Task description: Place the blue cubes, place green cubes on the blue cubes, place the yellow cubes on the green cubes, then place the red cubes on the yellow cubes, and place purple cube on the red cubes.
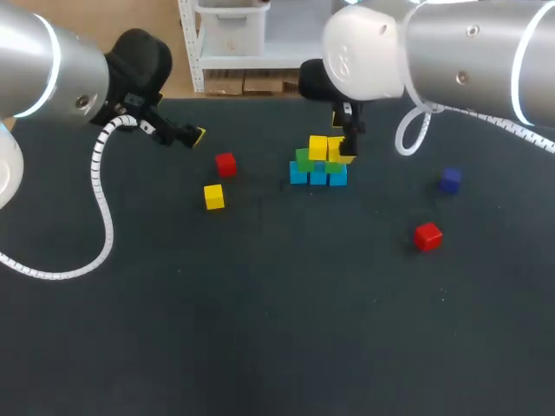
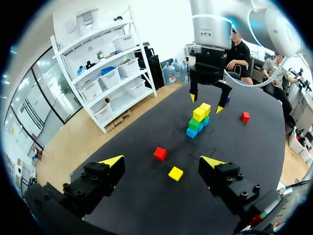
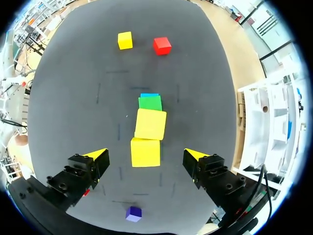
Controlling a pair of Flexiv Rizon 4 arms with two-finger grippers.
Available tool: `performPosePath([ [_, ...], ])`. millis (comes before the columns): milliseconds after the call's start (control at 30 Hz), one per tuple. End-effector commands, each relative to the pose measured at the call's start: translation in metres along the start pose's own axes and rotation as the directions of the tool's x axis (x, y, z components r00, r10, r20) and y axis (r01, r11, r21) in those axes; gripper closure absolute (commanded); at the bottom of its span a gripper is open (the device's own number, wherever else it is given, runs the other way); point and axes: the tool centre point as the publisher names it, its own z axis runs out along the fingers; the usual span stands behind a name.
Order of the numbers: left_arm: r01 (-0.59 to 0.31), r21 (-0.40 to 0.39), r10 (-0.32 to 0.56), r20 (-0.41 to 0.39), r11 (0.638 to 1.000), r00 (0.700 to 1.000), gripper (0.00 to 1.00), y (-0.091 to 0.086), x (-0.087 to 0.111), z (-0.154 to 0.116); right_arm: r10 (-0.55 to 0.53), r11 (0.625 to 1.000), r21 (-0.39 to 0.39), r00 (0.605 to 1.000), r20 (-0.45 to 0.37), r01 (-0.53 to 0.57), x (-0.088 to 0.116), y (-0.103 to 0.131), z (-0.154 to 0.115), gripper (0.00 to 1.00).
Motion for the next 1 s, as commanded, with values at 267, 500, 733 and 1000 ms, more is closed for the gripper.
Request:
performPosePath([
  [267, -0.001, 0.002, 0.001, 0.001, 1.0, 1.0, 0.0, 0.0008, 0.0002, 0.0007, 0.002, 1.0, -0.001, 1.0, 0.003, -0.002, 0.0021, -0.0006, 0.0036, 0.05],
  [500, -0.001, 0.002, 0.001, 0.001, 1.0, 1.0, 0.0, 0.0008, 0.0002, 0.0007, 0.008, 1.0, 0.0, 1.0, 0.003, -0.008, 0.0013, -0.0019, 0.0068, 0.16],
  [733, -0.001, 0.002, 0.001, 0.001, 1.0, 1.0, 0.0, 0.0008, 0.0002, 0.0007, 0.002, 1.0, 0.002, 1.0, 0.003, -0.002, -0.0036, -0.0034, 0.0068, 0.27],
  [1000, -0.001, 0.002, 0.001, 0.001, 1.0, 1.0, 0.0, 0.0008, 0.0002, 0.0007, 0.004, 1.0, 0.003, 1.0, -0.003, -0.004, -0.0043, -0.0039, 0.0079, 0.44],
])
